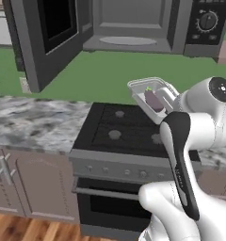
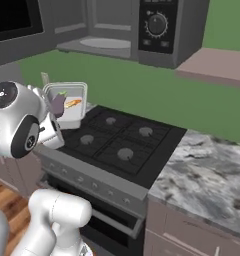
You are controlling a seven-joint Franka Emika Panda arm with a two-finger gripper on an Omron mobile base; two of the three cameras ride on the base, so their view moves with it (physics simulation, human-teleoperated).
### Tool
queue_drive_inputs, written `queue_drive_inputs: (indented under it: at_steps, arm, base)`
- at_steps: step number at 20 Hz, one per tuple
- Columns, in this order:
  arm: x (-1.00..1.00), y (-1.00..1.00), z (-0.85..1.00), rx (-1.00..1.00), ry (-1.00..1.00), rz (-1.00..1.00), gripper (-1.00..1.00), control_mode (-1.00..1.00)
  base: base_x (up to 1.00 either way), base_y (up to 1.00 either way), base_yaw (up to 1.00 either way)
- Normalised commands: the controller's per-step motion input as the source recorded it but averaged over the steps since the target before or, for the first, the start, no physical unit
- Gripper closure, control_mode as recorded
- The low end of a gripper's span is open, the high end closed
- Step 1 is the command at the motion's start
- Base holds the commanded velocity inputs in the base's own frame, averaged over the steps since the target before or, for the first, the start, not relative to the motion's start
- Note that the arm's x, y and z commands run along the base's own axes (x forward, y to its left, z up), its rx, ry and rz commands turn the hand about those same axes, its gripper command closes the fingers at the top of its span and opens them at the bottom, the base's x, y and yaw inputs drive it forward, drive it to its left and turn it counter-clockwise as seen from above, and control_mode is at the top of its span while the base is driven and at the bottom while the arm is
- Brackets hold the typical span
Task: Place the tupperware containing the shrimp and eggplant meal in the microwave. Close the microwave door and press the start button to reheat the meal.
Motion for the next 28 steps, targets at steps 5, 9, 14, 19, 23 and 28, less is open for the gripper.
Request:
queue_drive_inputs:
  at_steps: [5,9,14,19,23,28]
  arm:
    - [0.0,0.0,0.0,0.0,0.0,0.0,1.0,1.0]
    - [0.0,0.0,0.0,0.0,0.0,0.0,1.0,1.0]
    - [0.0,0.0,0.0,0.0,0.0,0.0,1.0,1.0]
    - [0.0,0.0,0.0,0.0,0.0,0.0,1.0,1.0]
    - [0.0,0.0,0.0,0.0,0.0,0.0,1.0,1.0]
    - [0.0,-0.03,0.0,0.0,0.0,0.0,1.0,-1.0]
  base:
    - [0.43,0.53,-0.11]
    - [0.44,0.29,-0.1]
    - [0.44,0.01,-0.16]
    - [0.4,0.0,-0.17]
    - [0.17,0.0,-0.13]
    - [0.0,0.0,-0.01]
